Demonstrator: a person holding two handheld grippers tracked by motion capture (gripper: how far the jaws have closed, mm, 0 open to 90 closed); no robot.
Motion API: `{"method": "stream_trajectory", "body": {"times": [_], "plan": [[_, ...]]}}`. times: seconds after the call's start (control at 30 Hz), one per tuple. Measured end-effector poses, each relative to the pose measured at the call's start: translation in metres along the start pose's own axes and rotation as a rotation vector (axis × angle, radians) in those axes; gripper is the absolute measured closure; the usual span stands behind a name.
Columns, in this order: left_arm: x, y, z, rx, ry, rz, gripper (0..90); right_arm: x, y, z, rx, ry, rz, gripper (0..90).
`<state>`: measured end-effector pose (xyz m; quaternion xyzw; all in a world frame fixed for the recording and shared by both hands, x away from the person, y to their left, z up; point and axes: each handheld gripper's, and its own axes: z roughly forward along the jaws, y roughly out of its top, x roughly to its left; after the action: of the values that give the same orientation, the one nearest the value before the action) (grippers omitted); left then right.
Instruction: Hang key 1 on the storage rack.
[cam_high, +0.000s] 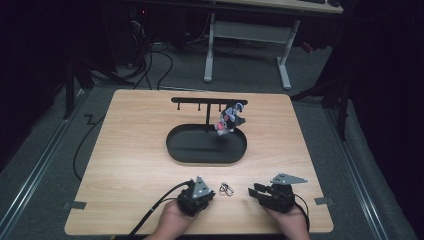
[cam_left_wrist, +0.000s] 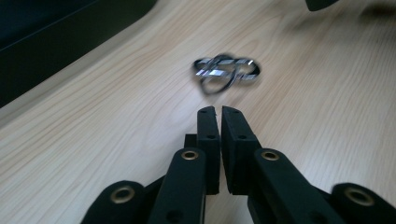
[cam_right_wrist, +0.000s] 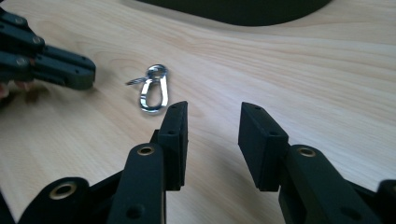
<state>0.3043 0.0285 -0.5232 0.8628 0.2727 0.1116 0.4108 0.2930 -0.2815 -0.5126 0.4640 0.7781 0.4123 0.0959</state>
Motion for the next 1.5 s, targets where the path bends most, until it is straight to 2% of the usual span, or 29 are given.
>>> {"method": "stream_trajectory", "body": {"times": [0.07, 0.1, 0.17, 0.2, 0.23, 0.27, 0.3, 0.4, 0.5, 0.67, 0.77, 0.9, 0.97, 1.03, 1.07, 1.1, 1.13, 1.17, 1.2, 1.4, 1.5], "plan": [[0.013, -0.011, -0.016, -0.011, 0.039, -0.017, 83.9, 0.009, 0.002, 0.008, 0.014, 0.018, -0.022, 65.8], [0.013, -0.011, -0.016, -0.011, 0.039, -0.017, 83.3, 0.009, 0.002, 0.008, 0.014, 0.018, -0.022, 65.8], [0.030, -0.022, -0.034, -0.022, 0.089, -0.042, 82.0, 0.018, 0.004, 0.015, 0.027, 0.022, -0.049, 69.2], [0.045, -0.031, -0.047, -0.046, 0.118, -0.081, 79.1, 0.025, 0.007, 0.022, 0.034, 0.008, -0.072, 72.9], [0.045, -0.031, -0.047, -0.046, 0.118, -0.081, 77.9, 0.025, 0.007, 0.022, 0.034, 0.008, -0.072, 72.9], [0.055, -0.038, -0.055, -0.067, 0.149, -0.101, 76.8, 0.029, 0.010, 0.029, 0.031, -0.008, -0.091, 77.8], [0.060, -0.040, -0.058, -0.069, 0.163, -0.107, 75.9, 0.030, 0.012, 0.031, 0.032, -0.011, -0.097, 79.6], [0.068, -0.042, -0.061, -0.077, 0.173, -0.117, 72.8, 0.035, 0.016, 0.041, 0.052, -0.014, -0.103, 82.8], [0.071, -0.044, -0.061, -0.076, 0.159, -0.144, 72.6, 0.037, 0.016, 0.046, 0.070, -0.015, -0.109, 83.3], [0.068, -0.045, -0.056, -0.069, 0.154, -0.122, 66.8, 0.041, 0.019, 0.054, 0.077, -0.032, -0.124, 83.7], [0.066, -0.045, -0.055, -0.063, 0.149, -0.115, 66.2, 0.043, 0.020, 0.057, 0.094, -0.052, -0.156, 85.0], [0.065, -0.045, -0.054, -0.063, 0.141, -0.116, 66.2, 0.036, 0.017, 0.049, 0.098, -0.094, -0.167, 85.1], [0.064, -0.044, -0.054, -0.062, 0.135, -0.112, 66.2, 0.018, 0.008, 0.032, 0.094, -0.131, -0.123, 85.0], [0.064, -0.044, -0.054, -0.061, 0.134, -0.111, 66.2, 0.013, 0.006, 0.027, 0.089, -0.139, -0.108, 85.0], [0.064, -0.044, -0.054, -0.062, 0.133, -0.112, 66.2, 0.006, 0.003, 0.020, 0.090, -0.154, -0.094, 85.0], [0.064, -0.044, -0.055, -0.060, 0.130, -0.112, 66.2, -0.010, -0.005, 0.005, 0.082, -0.195, -0.049, 85.0], [0.064, -0.044, -0.055, -0.064, 0.131, -0.113, 66.2, -0.010, -0.005, 0.005, 0.082, -0.195, -0.049, 85.0], [0.064, -0.043, -0.056, -0.066, 0.128, -0.113, 66.2, -0.019, -0.009, -0.003, 0.074, -0.205, -0.016, 85.0], [0.064, -0.043, -0.056, -0.066, 0.128, -0.113, 66.2, -0.022, -0.011, -0.006, 0.070, -0.209, -0.006, 84.9], [0.064, -0.042, -0.059, -0.076, 0.120, -0.113, 66.2, -0.025, -0.014, -0.012, 0.046, -0.209, 0.017, 80.4], [0.069, -0.039, -0.065, -0.092, 0.082, -0.147, 64.5, -0.025, -0.011, -0.017, 0.032, -0.210, 0.027, 77.3]]}}
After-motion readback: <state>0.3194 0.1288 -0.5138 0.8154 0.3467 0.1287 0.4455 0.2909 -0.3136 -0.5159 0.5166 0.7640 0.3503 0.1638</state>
